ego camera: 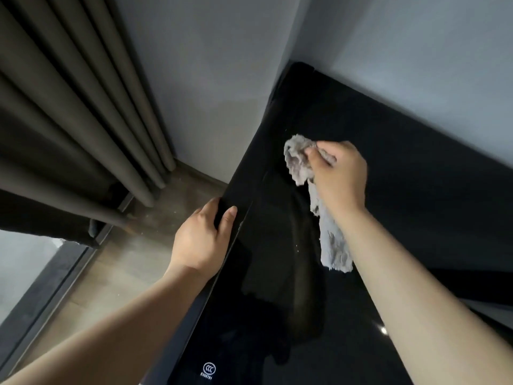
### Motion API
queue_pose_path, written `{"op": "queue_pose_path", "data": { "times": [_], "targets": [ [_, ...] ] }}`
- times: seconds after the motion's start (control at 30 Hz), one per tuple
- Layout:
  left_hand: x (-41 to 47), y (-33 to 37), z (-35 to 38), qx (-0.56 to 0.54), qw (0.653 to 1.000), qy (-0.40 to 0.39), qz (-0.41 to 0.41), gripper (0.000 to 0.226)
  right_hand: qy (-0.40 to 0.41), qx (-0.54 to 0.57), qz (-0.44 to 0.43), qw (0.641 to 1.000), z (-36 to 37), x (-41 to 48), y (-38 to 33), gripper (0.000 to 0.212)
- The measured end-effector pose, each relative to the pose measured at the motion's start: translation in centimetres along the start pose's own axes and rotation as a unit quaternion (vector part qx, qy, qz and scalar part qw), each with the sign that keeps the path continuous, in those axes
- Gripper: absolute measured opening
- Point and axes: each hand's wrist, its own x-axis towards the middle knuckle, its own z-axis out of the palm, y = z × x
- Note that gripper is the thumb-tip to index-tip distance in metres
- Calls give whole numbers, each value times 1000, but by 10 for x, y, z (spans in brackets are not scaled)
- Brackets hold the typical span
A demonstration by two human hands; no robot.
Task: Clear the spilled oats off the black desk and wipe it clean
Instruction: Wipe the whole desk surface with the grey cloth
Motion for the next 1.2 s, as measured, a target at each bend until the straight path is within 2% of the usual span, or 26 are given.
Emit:
{"op": "queue_pose_path", "data": {
  "times": [0.07, 0.13, 0.2, 0.27, 0.33, 0.37, 0.43, 0.53, 0.6, 0.67, 0.8, 0.87, 0.93, 1.0, 1.03, 1.1, 1.17, 1.2],
  "targets": [
    [-2, -5, 2, 3, 1000, -3, -1, 35, 28, -58, 28, 998, 28, -4, -4, 19],
    [-5, -9, 4, 0, 1000, -6, -1, 35, 42, -95, 8, 995, 45, -35, -8, 17],
    [-5, -10, 7, 0, 1000, -7, -2, 39, 24, -79, -18, 996, 44, -74, -8, 13],
    [-6, -11, 7, -1, 1000, -8, -2, 38, -32, -53, -25, 998, 33, -113, -5, 13],
    [-7, -11, 4, -5, 1000, -11, -3, 36, -91, 13, 12, 996, 15, -136, -6, 10],
    [-6, -10, 2, -7, 1000, -13, -3, 37, -92, 41, 30, 994, 5, -136, -6, 11],
    [-3, -9, -1, -13, 1000, -14, 3, 38, -34, 45, 36, 998, -11, -116, -3, 17],
    [-2, -10, -3, -23, 1000, -17, 7, 37, 58, -10, 64, 996, -17, -69, 11, 20],
    [-6, -12, -3, -16, 1000, -23, 5, 35, 67, -71, 109, 989, -6, -56, 22, 34],
    [-9, -12, -4, -17, 1000, -26, 2, 35, 58, -144, 115, 981, 6, -62, 23, 42],
    [-6, -14, -6, -68, 996, -58, -18, 39, 62, -178, 22, 982, 20, -114, 8, 26],
    [-15, -27, -9, -79, 993, -84, -17, 40, 46, -150, -4, 988, 22, -155, 3, 19],
    [-37, -48, -15, -74, 994, -84, -16, 39, -24, -97, -17, 995, 20, -200, -7, 17],
    [-64, -64, -22, -85, 993, -77, -23, 37, -124, 11, 17, 992, 9, -228, -20, 12],
    [-76, -67, -25, -93, 992, -77, -29, 37, -136, 68, 41, 988, 1, -231, -26, 8],
    [-90, -68, -27, -110, 991, -74, -35, 37, -49, 82, 52, 994, -12, -207, -23, 8],
    [-91, -66, -27, -120, 990, -67, -29, 37, 52, 12, 72, 996, -18, -157, -8, 13],
    [-90, -66, -26, -122, 990, -63, -26, 37, 76, -24, 84, 993, -16, -132, -1, 18]
  ]
}}
